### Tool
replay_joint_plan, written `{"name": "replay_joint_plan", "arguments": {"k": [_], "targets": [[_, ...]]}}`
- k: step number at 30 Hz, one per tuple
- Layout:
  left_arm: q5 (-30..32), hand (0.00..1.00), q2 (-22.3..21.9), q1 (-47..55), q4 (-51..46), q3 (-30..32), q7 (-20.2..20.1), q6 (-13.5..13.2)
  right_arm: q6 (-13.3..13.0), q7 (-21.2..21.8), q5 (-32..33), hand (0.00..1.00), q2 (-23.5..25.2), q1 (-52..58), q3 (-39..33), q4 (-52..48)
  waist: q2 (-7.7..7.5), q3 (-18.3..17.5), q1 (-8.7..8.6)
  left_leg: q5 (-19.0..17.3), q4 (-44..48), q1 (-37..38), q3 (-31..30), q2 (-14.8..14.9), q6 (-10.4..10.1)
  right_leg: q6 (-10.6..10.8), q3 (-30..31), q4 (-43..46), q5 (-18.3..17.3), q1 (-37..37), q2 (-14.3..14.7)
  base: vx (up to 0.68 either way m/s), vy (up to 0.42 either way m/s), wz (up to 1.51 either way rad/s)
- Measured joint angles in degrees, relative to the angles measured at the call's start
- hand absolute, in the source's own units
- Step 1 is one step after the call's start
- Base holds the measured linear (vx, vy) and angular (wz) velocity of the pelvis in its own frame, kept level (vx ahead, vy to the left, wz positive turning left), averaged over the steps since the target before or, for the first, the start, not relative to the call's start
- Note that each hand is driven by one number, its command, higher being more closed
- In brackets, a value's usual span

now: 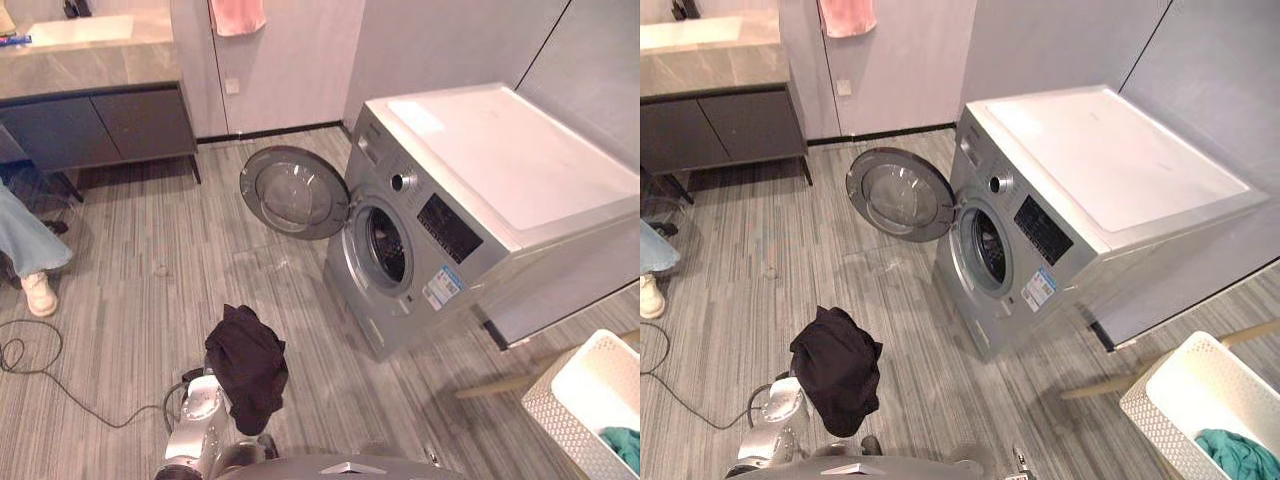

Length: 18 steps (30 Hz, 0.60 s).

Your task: Pick up the laundry basket with both hands and put the clothes into the washing machine.

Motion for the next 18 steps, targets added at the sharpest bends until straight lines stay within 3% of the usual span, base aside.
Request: {"name": "replay_joint_plan", "arguments": {"k": [1, 4, 6, 8, 9, 10, 11, 12, 13, 15, 16, 18], "targets": [[0.52, 1.0, -0.83, -0.08, 0.03, -0.06, -0.2, 0.05, -0.02, 0.05, 1.15, 0.0, 0.65, 0.36, -0.14, -0.69, -0.52, -0.01, -0.75, 0.03, -2.37, 1.9, 0.7, -0.39, 0.03, 1.13, -1.01, -0.22, -3.16, -2.88, 4.54, 0.08, -0.051, 0.01], [0.52, 1.0, -3.62, -1.09, 0.47, -0.43, -0.81, 0.31, 0.09, -0.1, 2.85, 0.0, 1.62, 1.37, -1.51, -1.43, -1.2, 1.17, -1.56, 0.03, -4.94, 5.83, 3.05, -0.44, 0.1, 1.26, -5.1, -8.09, -4.15, -4.03, 8.62, 0.19, -0.135, 0.13], [0.53, 1.0, -5.0, -2.55, 1.51, -1.34, -1.4, 0.51, -0.03, -0.23, 3.32, 0.0, 1.78, 1.97, -2.38, -1.45, -1.13, 1.13, -1.64, -0.11, -5.85, 6.79, 3.35, -0.56, -0.1, 0.22, -7.18, -13.26, -2.6, -4.91, 9.36, 0.2, -0.134, 0.16], [0.54, 1.0, -5.84, -3.74, 1.72, -3.84, -1.94, 0.79, -0.06, -0.25, 3.22, 0.0, 1.94, 3.55, -2.35, -1.58, -1.76, 0.59, -2.45, -1.72, -5.67, 8.62, 2.24, -0.48, -1.96, -4.59, -7.29, -18.08, 1.89, -3.11, 9.02, 0.36, -0.172, 0.33], [0.54, 1.0, -5.78, -3.8, 1.88, -4.89, -2.25, 0.86, -0.06, -0.24, 3.21, 0.0, 1.92, 4.04, -2.3, -1.68, -1.36, 0.6, -2.68, -2.48, -4.83, 9.17, 1.8, 0.03, -2.52, -4.77, -8.43, -18.83, 3.9, -1.78, 8.95, 0.44, -0.203, 0.36], [0.53, 1.0, -5.71, -3.9, 2.01, -7.1, -2.5, 1.11, -0.16, -0.24, 3.19, 0.0, 1.73, 4.39, -2.13, -1.71, 0.24, -0.01, -3.28, -4.12, 0.04, 9.03, 1.65, 2.11, -3.65, -5.53, -10.64, -19.6, 3.35, 0.05, 9.58, 0.36, -0.151, 0.33], [0.51, 1.0, -5.71, -4.2, 1.96, -7.94, -2.56, 1.13, -0.15, -0.27, 3.18, 0.0, 1.73, 4.37, -1.89, -1.81, 0.54, -0.05, -3.55, -4.75, 4.24, 8.07, 1.91, 3.07, -4.13, -5.97, -10.91, -19.8, 2.76, 0.96, 9.83, 0.44, -0.186, 0.36], [0.49, 1.0, -5.71, -4.92, 1.85, -9.32, -2.87, 1.13, -0.16, -0.29, 3.18, 0.0, 1.25, 3.91, -1.18, -1.98, 0.4, 0.35, -3.49, -4.3, 15.49, 5.25, 1.92, 4.97, -4.55, -6.51, -11.02, -20.14, 1.66, 3.55, 9.87, 0.44, -0.168, 0.11], [0.42, 1.0, -5.72, -5.06, 1.73, -9.63, -3.38, 1.15, -0.12, -0.31, 3.18, 0.0, 0.99, 3.66, -0.27, -2.94, 0.56, 0.61, -3.18, -0.97, 28.1, 2.42, 0.91, 7.08, -5.64, -7.24, -10.55, -20.89, 1.04, 6.79, 10.37, 0.44, -0.163, -0.04], [0.4, 1.0, -5.72, -4.95, 1.06, -9.4, -3.71, 1.14, -0.3, -0.33, 3.2, 0.0, 0.62, 3.12, 2.25, -5.3, 0.69, 1.11, -2.72, 3.66, 44.55, -1.33, -2.22, 8.54, -6.19, -8.7, -7.83, -22.03, 0.01, 10.9, 11.25, 0.41, -0.057, -0.55], [0.41, 1.0, -5.72, -4.96, 0.45, -8.94, -3.72, 1.14, -0.53, -0.29, 3.2, 0.0, -0.04, 1.71, 4.1, -6.48, 1.39, 1.61, -1.62, 3.79, 51.73, -3.3, -3.48, 8.61, -5.9, -8.94, -4.58, -22.23, -0.2, 12.59, 11.52, 0.38, 0.045, -0.95], [0.41, 1.0, -5.72, -4.32, -1.16, -8.27, -3.65, 1.14, -0.75, -0.31, 3.13, 0.0, -1.31, -0.62, 8.28, -6.91, 1.51, 1.88, -0.48, 3.17, 55.08, -6.95, -4.2, 8.78, -5.0, -8.55, 0.48, -23.92, -0.36, 14.81, 11.29, 0.29, 0.12, -1.22]]}}
